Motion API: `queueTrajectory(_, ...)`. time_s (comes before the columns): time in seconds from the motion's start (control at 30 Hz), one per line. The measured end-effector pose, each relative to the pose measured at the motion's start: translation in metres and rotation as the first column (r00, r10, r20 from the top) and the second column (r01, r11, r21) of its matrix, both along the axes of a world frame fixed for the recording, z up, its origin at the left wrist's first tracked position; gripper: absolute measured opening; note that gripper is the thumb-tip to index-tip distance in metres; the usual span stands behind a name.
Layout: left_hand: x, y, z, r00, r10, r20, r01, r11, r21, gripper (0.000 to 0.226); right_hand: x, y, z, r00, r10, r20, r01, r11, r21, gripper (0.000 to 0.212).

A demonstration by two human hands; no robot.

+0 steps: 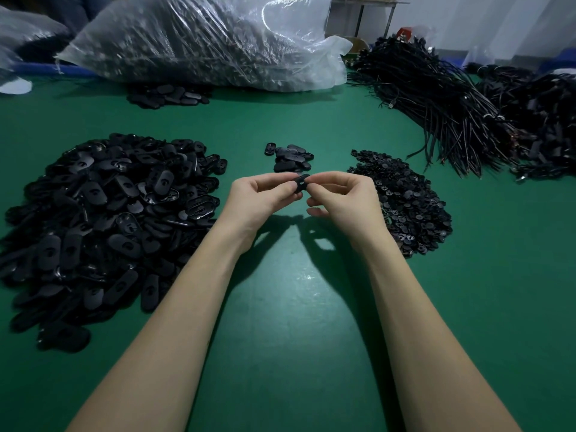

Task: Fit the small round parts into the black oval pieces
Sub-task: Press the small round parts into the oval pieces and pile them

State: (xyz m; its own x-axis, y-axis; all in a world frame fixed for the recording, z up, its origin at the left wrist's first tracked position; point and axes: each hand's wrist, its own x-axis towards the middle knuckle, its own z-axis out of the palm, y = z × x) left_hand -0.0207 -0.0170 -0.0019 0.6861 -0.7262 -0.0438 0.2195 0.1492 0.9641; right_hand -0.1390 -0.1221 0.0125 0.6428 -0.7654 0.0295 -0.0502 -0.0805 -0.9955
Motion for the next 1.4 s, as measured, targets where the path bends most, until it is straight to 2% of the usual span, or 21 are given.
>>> queueTrajectory(0.17,-0.001,-0.001,0.001,1.0,-0.01,0.002,0.01,1.0,0.003,0.016,0.003,0.0,0.002,0.997,-0.033,-0.066,0.019,0.978,-0.209,0.012)
queueTrajectory(0.33,-0.003,-0.002,0.002,1.0,-0.009,-0.005,0.009,1.0,0.012,0.018,0.003,-0.001,0.004,0.988,-0.064,-0.138,0.02,0.952,-0.304,0.01)
queueTrajectory(0.57,-0.003,-0.001,0.003,0.999,-0.023,0.027,0.022,0.999,0.037,0.015,0.0,-0.002,0.008,0.986,-0.048,-0.162,-0.003,0.955,-0.298,0.012)
queueTrajectory(0.77,-0.002,0.001,0.0,0.991,-0.064,0.114,0.055,0.995,0.078,0.016,-0.002,-0.005,0.009,0.983,-0.015,-0.184,-0.04,0.956,-0.292,0.015)
queueTrajectory(1.03,0.001,0.003,0.001,0.988,-0.092,0.127,0.082,0.993,0.084,0.018,-0.004,-0.006,0.01,0.985,0.034,-0.17,-0.076,0.967,-0.244,0.015)
queueTrajectory(1.13,0.002,0.004,0.0,0.989,-0.094,0.115,0.085,0.993,0.084,0.017,-0.004,-0.005,0.01,0.987,0.023,-0.162,-0.061,0.97,-0.237,0.011)
queueTrajectory(1.27,0.002,0.004,0.0,0.987,-0.112,0.111,0.104,0.991,0.083,0.014,-0.003,-0.006,0.009,0.979,-0.034,-0.2,-0.031,0.949,-0.315,0.01)
queueTrajectory(1.4,0.001,0.005,-0.001,0.988,-0.114,0.101,0.106,0.991,0.082,0.021,-0.002,-0.006,0.007,0.974,-0.055,-0.219,-0.015,0.952,-0.305,0.013)
